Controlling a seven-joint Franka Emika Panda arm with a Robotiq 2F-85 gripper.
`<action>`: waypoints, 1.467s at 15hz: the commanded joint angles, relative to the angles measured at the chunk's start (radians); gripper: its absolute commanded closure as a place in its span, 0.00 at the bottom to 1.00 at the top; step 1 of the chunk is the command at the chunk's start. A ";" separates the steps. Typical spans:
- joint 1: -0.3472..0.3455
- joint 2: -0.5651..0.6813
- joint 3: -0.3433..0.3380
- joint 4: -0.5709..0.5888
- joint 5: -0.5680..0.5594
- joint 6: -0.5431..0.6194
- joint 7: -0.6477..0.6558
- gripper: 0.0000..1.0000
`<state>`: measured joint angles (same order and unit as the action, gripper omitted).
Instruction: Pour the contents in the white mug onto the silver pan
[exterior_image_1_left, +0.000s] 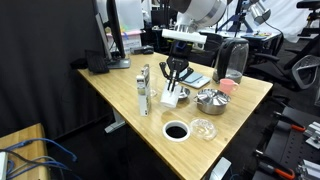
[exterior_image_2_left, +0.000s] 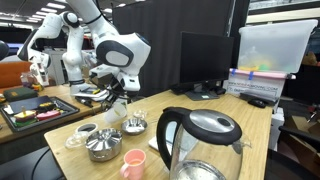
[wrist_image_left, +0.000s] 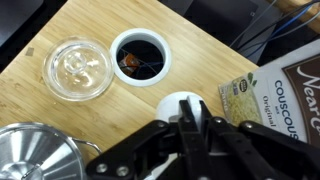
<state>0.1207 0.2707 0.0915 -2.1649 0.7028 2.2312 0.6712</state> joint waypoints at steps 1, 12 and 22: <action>-0.040 0.018 -0.009 0.050 0.075 -0.111 -0.023 0.98; -0.119 0.120 -0.071 0.137 0.301 -0.354 -0.048 0.98; -0.105 0.141 -0.110 0.139 0.320 -0.335 -0.043 0.91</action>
<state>0.0058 0.4110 -0.0060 -2.0278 1.0201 1.9007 0.6288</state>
